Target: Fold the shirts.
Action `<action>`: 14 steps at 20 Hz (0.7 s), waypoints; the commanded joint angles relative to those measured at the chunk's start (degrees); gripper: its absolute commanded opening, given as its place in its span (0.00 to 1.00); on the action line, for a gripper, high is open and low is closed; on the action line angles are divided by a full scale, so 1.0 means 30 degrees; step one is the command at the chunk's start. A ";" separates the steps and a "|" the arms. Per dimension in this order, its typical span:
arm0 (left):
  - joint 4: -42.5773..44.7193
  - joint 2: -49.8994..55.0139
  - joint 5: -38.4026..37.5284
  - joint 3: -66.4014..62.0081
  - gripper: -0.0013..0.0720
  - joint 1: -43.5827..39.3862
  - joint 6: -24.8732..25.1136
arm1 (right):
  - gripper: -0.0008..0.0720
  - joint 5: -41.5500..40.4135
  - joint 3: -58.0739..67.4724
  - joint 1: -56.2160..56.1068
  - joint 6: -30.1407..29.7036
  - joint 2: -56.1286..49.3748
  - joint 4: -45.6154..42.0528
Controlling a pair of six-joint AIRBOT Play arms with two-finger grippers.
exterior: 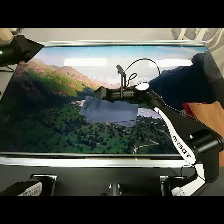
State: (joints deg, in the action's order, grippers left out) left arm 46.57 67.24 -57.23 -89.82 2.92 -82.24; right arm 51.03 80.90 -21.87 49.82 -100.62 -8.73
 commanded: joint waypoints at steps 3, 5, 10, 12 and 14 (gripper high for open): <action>0.1537 -0.0525 -0.1348 0.0015 0.05 0.0153 0.0634 | 0.95 0.3883 0.0007 0.4102 0.2237 0.1945 -0.7614; 0.2426 -0.0525 -0.1537 0.0095 0.05 0.0153 0.0627 | 0.95 0.7322 0.0000 0.6018 0.4903 0.2827 -1.5154; 0.2557 -0.0503 -0.1632 0.1428 0.05 -0.0291 0.0627 | 0.94 0.8021 -0.3585 0.7308 0.6390 0.2980 -1.7252; 0.2565 -0.0503 -0.1647 0.2135 0.05 -0.0758 0.0627 | 0.94 0.5603 -0.4918 0.7016 0.6120 0.2637 -1.4105; 0.2565 -0.0503 -0.1639 0.2441 0.05 -0.1253 0.0627 | 0.94 0.4226 -0.5217 0.6637 0.6098 0.2004 -1.2174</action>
State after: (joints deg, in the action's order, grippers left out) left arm 53.95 65.76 -62.02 -84.38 0.86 -80.38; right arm 69.60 68.64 -1.50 67.46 -93.19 -52.05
